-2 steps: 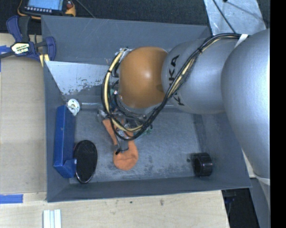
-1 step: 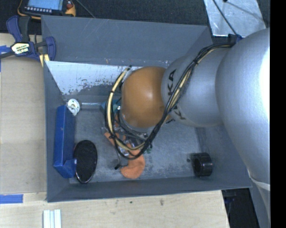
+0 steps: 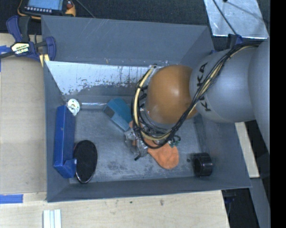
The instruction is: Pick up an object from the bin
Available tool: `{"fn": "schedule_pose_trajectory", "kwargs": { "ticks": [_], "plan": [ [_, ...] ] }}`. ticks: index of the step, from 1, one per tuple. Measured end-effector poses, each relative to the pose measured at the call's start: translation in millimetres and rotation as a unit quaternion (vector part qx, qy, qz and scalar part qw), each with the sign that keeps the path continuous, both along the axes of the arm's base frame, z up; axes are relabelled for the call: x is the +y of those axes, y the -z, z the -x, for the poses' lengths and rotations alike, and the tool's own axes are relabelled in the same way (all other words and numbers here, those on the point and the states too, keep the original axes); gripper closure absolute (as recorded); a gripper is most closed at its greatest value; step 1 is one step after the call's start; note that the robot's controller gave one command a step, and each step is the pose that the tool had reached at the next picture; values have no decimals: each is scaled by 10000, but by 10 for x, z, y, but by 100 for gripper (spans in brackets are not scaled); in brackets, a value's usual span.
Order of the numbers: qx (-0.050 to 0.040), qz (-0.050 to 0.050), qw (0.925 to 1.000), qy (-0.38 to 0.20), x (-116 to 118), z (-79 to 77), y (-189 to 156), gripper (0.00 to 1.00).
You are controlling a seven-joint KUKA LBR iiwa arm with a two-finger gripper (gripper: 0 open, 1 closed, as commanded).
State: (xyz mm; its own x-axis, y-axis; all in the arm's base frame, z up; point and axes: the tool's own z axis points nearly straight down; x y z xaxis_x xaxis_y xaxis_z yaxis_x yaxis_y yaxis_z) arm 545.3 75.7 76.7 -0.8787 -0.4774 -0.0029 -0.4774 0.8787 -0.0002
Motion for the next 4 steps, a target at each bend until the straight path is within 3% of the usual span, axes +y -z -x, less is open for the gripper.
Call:
{"fn": "schedule_pose_trajectory", "kwargs": {
  "ticks": [1,2,3,4],
  "plan": [
    [2,0,10000,2,0,1,1,100],
    [50,1,9996,-281,-241,321,-410,100],
    [2,3,9979,-655,-536,-171,-1131,0],
    [1,2,9979,-653,-535,-170,-1129,0]
  ]
}}
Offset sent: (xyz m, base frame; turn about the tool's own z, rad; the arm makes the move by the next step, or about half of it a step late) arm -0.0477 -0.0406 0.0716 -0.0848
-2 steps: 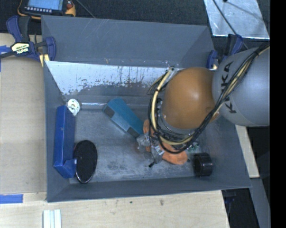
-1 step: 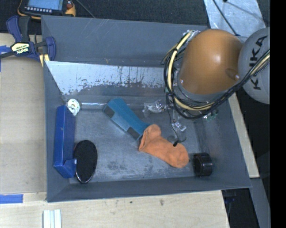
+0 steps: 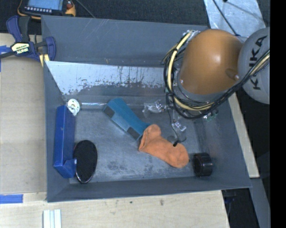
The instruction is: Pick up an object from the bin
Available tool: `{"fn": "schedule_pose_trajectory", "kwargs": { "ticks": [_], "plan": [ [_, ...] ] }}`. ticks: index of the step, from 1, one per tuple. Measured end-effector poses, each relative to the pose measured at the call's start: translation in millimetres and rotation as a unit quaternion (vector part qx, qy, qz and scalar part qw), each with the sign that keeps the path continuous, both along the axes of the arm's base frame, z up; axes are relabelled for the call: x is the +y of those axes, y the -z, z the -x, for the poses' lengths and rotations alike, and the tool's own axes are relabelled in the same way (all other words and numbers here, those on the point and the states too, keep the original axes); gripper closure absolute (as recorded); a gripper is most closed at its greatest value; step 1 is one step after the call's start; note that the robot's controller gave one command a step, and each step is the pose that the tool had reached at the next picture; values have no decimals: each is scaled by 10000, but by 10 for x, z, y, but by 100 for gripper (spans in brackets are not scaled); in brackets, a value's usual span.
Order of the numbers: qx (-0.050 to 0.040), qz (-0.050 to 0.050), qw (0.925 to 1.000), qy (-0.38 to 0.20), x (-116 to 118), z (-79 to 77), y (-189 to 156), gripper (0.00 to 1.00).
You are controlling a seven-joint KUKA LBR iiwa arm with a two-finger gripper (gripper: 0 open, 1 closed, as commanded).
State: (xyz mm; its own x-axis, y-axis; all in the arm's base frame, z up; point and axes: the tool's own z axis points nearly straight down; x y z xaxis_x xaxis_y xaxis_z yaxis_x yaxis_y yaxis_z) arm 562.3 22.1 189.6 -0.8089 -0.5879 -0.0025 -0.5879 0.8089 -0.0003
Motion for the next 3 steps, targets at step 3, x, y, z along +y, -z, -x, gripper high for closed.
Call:
{"fn": "schedule_pose_trajectory", "kwargs": {
  "ticks": [3],
  "plan": [
    [-4,9,9993,-362,161,-264,784,0]
  ]
}}
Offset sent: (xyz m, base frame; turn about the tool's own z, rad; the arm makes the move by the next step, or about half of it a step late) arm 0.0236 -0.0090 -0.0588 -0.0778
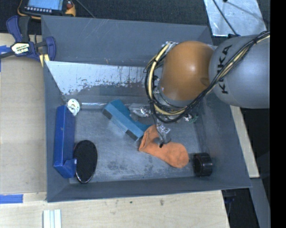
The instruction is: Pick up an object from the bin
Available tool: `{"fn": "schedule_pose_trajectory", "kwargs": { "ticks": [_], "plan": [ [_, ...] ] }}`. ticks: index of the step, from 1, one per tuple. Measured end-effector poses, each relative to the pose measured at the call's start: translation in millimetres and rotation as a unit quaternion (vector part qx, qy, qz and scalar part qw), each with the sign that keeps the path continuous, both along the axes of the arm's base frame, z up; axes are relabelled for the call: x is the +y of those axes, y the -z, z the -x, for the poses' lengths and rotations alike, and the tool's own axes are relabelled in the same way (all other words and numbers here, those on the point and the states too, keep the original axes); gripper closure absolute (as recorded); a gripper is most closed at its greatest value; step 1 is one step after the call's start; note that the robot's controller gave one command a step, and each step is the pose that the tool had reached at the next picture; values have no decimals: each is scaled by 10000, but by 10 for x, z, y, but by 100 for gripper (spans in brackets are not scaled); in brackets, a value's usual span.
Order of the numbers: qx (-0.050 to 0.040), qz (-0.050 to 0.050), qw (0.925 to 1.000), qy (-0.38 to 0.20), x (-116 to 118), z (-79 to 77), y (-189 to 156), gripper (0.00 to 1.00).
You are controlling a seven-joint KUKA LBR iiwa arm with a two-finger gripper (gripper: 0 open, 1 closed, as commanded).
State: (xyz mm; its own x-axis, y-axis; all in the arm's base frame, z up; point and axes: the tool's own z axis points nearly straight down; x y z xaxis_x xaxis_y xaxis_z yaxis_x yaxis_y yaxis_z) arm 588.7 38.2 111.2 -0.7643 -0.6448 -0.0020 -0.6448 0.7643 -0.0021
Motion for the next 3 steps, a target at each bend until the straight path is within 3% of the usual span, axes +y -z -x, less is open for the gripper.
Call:
{"fn": "schedule_pose_trajectory", "kwargs": {
  "ticks": [1,2,3],
  "plan": [
    [-16,-1,10000,35,-110,-122,294,100],
    [-16,-1,10000,34,-110,-121,294,100],
    [37,-16,10000,-74,-129,161,-146,100]
  ]
}}
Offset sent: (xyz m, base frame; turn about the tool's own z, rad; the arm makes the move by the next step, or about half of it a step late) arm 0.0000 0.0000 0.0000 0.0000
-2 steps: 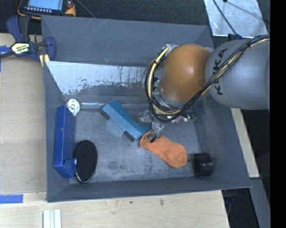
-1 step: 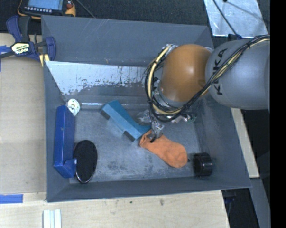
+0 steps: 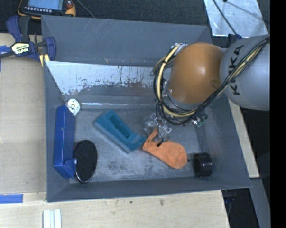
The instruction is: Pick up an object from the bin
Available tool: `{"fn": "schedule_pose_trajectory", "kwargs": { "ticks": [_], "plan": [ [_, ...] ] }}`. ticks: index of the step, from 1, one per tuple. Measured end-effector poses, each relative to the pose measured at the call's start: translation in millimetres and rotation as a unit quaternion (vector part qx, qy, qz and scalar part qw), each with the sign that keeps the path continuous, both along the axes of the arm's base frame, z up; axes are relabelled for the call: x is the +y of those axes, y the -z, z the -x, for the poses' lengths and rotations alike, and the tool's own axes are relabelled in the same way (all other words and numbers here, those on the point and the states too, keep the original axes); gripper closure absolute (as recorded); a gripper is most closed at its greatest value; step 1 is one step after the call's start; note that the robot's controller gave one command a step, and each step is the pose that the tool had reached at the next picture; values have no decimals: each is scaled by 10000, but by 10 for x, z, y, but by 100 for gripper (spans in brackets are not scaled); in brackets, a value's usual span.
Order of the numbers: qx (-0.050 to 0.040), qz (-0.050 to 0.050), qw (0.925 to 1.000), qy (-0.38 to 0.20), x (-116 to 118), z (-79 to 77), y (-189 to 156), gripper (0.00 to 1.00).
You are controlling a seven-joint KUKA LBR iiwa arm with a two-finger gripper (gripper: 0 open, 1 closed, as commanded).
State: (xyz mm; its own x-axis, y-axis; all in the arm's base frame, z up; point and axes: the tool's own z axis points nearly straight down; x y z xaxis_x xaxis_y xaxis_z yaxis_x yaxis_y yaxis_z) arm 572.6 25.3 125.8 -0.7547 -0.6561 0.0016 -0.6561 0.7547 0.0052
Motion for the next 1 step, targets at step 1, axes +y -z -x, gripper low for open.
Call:
{"fn": "schedule_pose_trajectory", "kwargs": {
  "ticks": [1],
  "plan": [
    [-43,7,9999,-150,-609,-231,329,100]
  ]
}}
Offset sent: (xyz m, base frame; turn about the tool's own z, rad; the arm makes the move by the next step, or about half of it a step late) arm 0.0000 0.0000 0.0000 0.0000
